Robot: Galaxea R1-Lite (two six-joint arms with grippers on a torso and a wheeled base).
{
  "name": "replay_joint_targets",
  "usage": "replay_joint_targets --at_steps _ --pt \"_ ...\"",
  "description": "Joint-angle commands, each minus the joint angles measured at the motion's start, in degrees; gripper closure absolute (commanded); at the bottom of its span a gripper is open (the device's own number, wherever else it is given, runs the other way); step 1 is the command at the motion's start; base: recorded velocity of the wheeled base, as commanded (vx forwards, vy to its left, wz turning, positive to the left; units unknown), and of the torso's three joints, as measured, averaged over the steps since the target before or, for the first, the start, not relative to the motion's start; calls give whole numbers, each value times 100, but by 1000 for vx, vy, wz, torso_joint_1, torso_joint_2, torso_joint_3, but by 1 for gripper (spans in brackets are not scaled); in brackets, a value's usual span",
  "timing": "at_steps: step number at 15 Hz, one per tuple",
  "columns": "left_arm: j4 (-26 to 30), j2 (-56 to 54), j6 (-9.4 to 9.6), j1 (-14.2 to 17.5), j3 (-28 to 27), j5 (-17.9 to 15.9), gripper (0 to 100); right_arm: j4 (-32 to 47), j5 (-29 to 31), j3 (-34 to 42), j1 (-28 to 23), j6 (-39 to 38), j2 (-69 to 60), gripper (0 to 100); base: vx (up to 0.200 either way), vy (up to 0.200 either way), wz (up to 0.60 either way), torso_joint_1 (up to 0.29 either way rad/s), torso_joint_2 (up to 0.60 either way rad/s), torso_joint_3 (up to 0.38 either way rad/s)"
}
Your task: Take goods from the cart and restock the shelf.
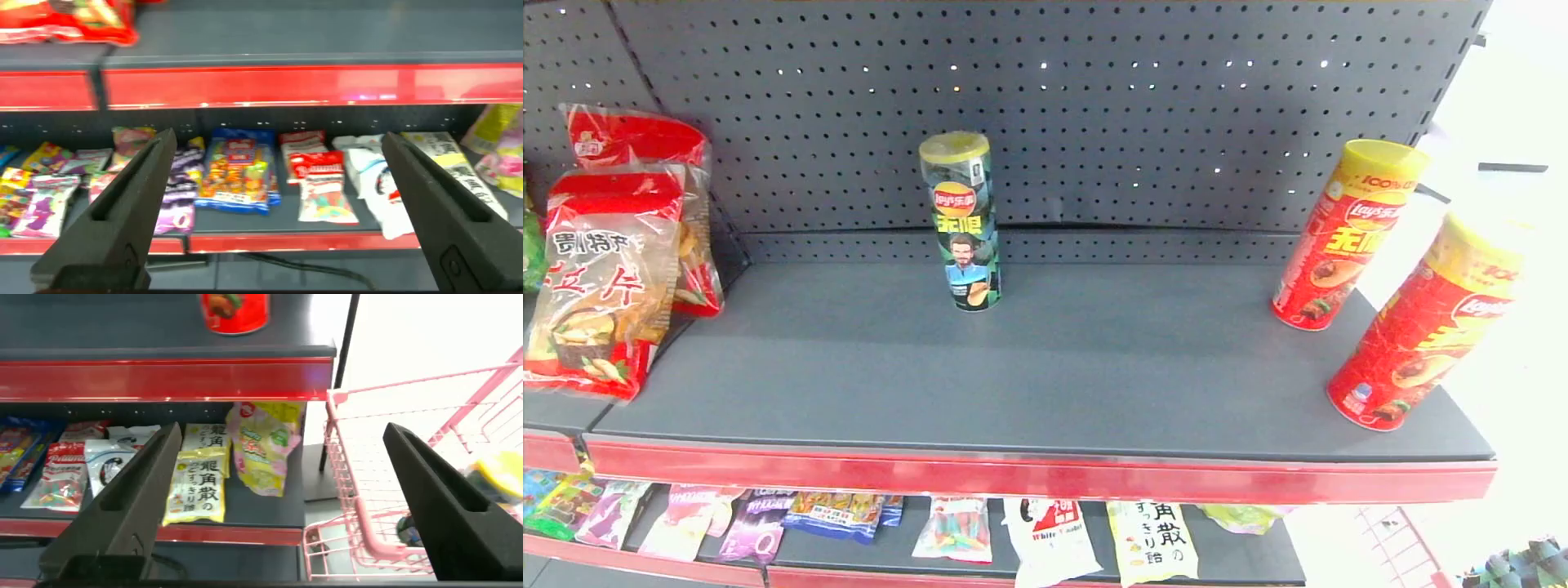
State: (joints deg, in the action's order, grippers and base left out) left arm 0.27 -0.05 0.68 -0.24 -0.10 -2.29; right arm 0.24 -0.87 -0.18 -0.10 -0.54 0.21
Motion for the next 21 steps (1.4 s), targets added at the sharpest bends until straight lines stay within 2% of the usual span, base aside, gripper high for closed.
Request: replay_joint_targets --at_steps 1,21 --pt "0 5 2 -2 1 1 0 2 -1 1 1 1 6 0 0 -200 0 2 2 2" --pt "0 5 -16 -2 1 1 0 2 -1 1 1 1 6 0 0 -200 0 2 3 2"
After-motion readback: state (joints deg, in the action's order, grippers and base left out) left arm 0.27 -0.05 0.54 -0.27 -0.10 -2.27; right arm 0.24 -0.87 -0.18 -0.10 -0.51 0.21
